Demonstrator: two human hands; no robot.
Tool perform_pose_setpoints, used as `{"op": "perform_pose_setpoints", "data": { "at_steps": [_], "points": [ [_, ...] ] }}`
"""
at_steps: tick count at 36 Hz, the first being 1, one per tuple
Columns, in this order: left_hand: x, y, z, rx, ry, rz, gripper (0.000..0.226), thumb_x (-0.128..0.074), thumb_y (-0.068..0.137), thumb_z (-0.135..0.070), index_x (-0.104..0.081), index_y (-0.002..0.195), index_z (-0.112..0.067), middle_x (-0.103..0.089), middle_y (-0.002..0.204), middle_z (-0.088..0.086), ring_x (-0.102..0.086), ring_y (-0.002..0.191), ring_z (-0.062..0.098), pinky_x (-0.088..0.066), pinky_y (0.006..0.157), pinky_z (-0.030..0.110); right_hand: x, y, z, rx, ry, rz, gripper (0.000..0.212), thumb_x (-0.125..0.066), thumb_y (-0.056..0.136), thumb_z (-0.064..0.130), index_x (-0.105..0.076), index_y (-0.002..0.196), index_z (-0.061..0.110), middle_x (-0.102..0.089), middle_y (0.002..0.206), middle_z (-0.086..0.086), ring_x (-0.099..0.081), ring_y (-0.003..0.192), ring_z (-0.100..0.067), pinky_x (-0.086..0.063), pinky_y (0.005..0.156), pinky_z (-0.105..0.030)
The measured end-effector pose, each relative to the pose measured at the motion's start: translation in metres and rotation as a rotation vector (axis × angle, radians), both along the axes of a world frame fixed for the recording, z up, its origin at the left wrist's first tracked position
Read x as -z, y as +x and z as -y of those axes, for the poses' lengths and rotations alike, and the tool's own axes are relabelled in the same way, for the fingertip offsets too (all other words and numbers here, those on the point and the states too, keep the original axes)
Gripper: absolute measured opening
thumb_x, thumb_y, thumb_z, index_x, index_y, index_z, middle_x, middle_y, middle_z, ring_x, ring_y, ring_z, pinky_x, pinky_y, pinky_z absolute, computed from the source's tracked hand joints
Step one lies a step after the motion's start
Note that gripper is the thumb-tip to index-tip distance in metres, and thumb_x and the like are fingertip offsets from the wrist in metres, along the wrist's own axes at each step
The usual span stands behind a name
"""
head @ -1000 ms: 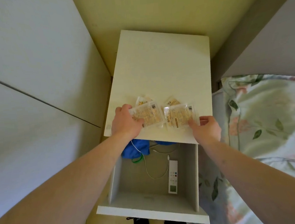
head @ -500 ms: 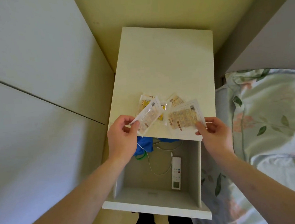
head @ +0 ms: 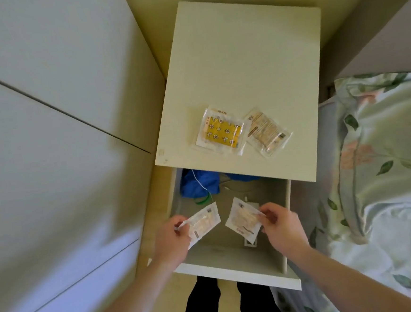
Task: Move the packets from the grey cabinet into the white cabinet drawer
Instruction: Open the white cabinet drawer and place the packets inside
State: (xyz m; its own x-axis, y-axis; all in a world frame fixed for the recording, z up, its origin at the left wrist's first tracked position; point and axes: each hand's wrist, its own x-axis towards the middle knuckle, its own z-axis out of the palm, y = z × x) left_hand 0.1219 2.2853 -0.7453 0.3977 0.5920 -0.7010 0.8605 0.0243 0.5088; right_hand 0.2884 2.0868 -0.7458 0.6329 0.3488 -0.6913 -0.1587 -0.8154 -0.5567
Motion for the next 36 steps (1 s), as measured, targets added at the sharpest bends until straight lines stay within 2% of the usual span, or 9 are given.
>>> {"op": "perform_pose_setpoints", "data": {
  "at_steps": [4, 8, 14, 17, 20, 23, 27, 32, 36],
  "points": [
    [0.036, 0.003, 0.000, -0.066, -0.054, -0.128, 0.009, -0.060, 0.098, -0.011, -0.065, 0.099, -0.019, -0.069, 0.110, 0.006, -0.069, 0.095, 0.021, -0.052, 0.053, 0.015, 0.032, -0.010, -0.011, -0.079, -0.137, -0.016, 0.015, -0.057, 0.100, 0.022, -0.067, 0.110, 0.028, -0.071, 0.114, -0.001, -0.068, 0.093, -0.017, -0.052, 0.049, -0.015],
    [0.075, 0.007, -0.001, -0.202, -0.129, -0.200, 0.010, -0.069, 0.091, -0.006, -0.065, 0.095, -0.015, -0.068, 0.116, 0.011, -0.071, 0.095, 0.029, -0.065, 0.070, 0.036, 0.060, -0.016, -0.024, -0.110, -0.219, -0.016, 0.014, -0.056, 0.099, 0.022, -0.067, 0.105, 0.028, -0.070, 0.105, -0.001, -0.065, 0.083, -0.018, -0.060, 0.053, -0.027],
    [0.111, 0.011, 0.008, 0.037, -0.115, -0.403, 0.033, -0.077, 0.086, -0.014, -0.057, 0.109, -0.026, -0.066, 0.114, 0.003, -0.067, 0.097, 0.021, -0.063, 0.077, 0.034, 0.097, -0.022, -0.036, -0.121, -0.277, -0.054, 0.017, -0.054, 0.100, 0.019, -0.067, 0.110, 0.025, -0.068, 0.104, -0.002, -0.066, 0.083, -0.018, -0.060, 0.055, -0.026],
    [0.124, 0.012, 0.011, 0.053, -0.131, -0.428, 0.037, -0.077, 0.084, -0.014, -0.059, 0.116, -0.020, -0.068, 0.113, 0.006, -0.067, 0.098, 0.023, -0.062, 0.079, 0.035, 0.113, -0.023, -0.036, -0.135, -0.322, -0.057, 0.019, -0.054, 0.098, 0.018, -0.067, 0.109, 0.026, -0.070, 0.102, -0.004, -0.070, 0.087, -0.022, -0.063, 0.060, -0.031],
    [0.134, 0.012, 0.011, 0.075, -0.126, -0.440, 0.042, -0.079, 0.082, -0.011, -0.060, 0.120, -0.014, -0.069, 0.116, 0.009, -0.067, 0.103, 0.027, -0.058, 0.079, 0.033, 0.128, -0.024, -0.034, -0.133, -0.336, -0.080, 0.021, -0.054, 0.099, 0.017, -0.067, 0.112, 0.025, -0.070, 0.102, -0.004, -0.069, 0.086, -0.020, -0.059, 0.055, -0.027],
    [0.136, 0.010, 0.011, 0.145, -0.086, -0.462, 0.036, -0.074, 0.087, -0.013, -0.057, 0.119, -0.015, -0.066, 0.116, 0.007, -0.066, 0.106, 0.027, -0.056, 0.076, 0.031, 0.134, -0.026, -0.035, -0.150, -0.344, -0.091, 0.021, -0.052, 0.100, 0.017, -0.067, 0.113, 0.024, -0.070, 0.103, -0.005, -0.065, 0.084, -0.019, -0.049, 0.051, -0.021],
    [0.132, 0.006, 0.009, 0.324, -0.012, -0.506, 0.021, -0.066, 0.094, -0.012, -0.062, 0.114, -0.017, -0.069, 0.113, 0.004, -0.068, 0.104, 0.023, -0.057, 0.076, 0.028, 0.138, -0.026, -0.037, -0.154, -0.362, -0.109, 0.020, -0.051, 0.100, 0.015, -0.066, 0.108, 0.025, -0.068, 0.094, -0.001, -0.066, 0.081, -0.019, -0.060, 0.063, -0.030],
    [0.117, 0.013, 0.006, 0.526, -0.011, -0.540, 0.015, -0.063, 0.096, -0.012, -0.065, 0.110, -0.015, -0.070, 0.109, 0.004, -0.068, 0.098, 0.020, -0.060, 0.082, 0.028, 0.126, -0.022, -0.042, -0.213, -0.387, -0.072, 0.041, -0.056, 0.095, 0.012, -0.059, 0.132, 0.029, -0.070, 0.112, -0.003, -0.068, 0.096, -0.022, -0.058, 0.072, -0.030],
    [0.102, 0.021, 0.006, 0.593, 0.005, -0.476, 0.025, -0.063, 0.095, -0.016, -0.061, 0.120, -0.018, -0.065, 0.113, 0.002, -0.063, 0.101, 0.018, -0.057, 0.086, 0.028, 0.103, -0.016, -0.041, -0.204, -0.327, -0.054, 0.054, -0.063, 0.092, 0.011, -0.052, 0.141, 0.031, -0.067, 0.123, 0.001, -0.068, 0.106, -0.020, -0.062, 0.081, -0.035]
  ]
}}
